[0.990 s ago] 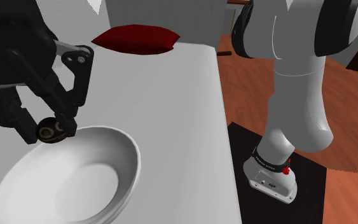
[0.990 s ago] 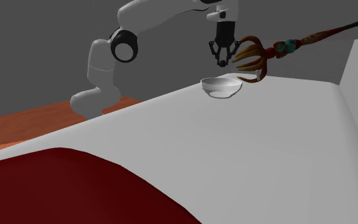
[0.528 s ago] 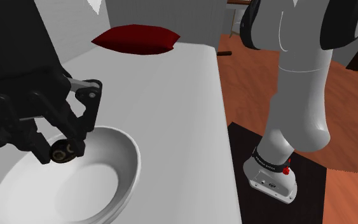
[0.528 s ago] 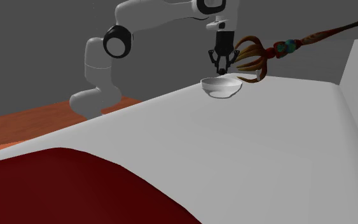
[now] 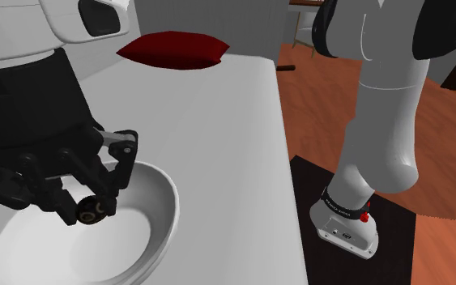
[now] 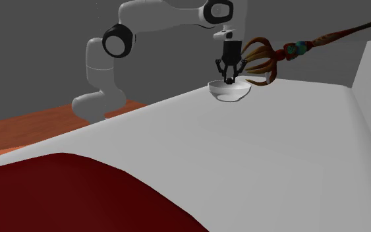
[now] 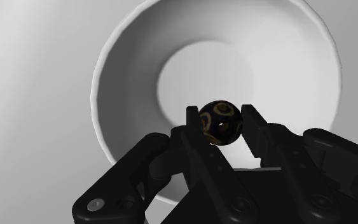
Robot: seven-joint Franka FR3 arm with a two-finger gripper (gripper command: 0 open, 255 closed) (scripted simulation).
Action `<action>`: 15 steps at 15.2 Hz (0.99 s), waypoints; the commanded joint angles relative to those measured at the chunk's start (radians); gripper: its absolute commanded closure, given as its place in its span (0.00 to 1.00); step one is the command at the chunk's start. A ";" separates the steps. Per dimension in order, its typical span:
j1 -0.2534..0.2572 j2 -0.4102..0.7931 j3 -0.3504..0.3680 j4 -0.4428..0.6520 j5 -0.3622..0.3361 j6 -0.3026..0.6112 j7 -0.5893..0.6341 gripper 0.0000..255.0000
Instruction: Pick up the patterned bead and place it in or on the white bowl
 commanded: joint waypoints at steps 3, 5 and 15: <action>-0.001 -0.001 0.000 -0.003 0.001 0.003 -0.001 1.00; -0.001 -0.001 0.000 -0.003 0.000 0.003 -0.001 1.00; 0.088 0.081 -0.006 0.238 -0.064 -0.171 0.016 0.00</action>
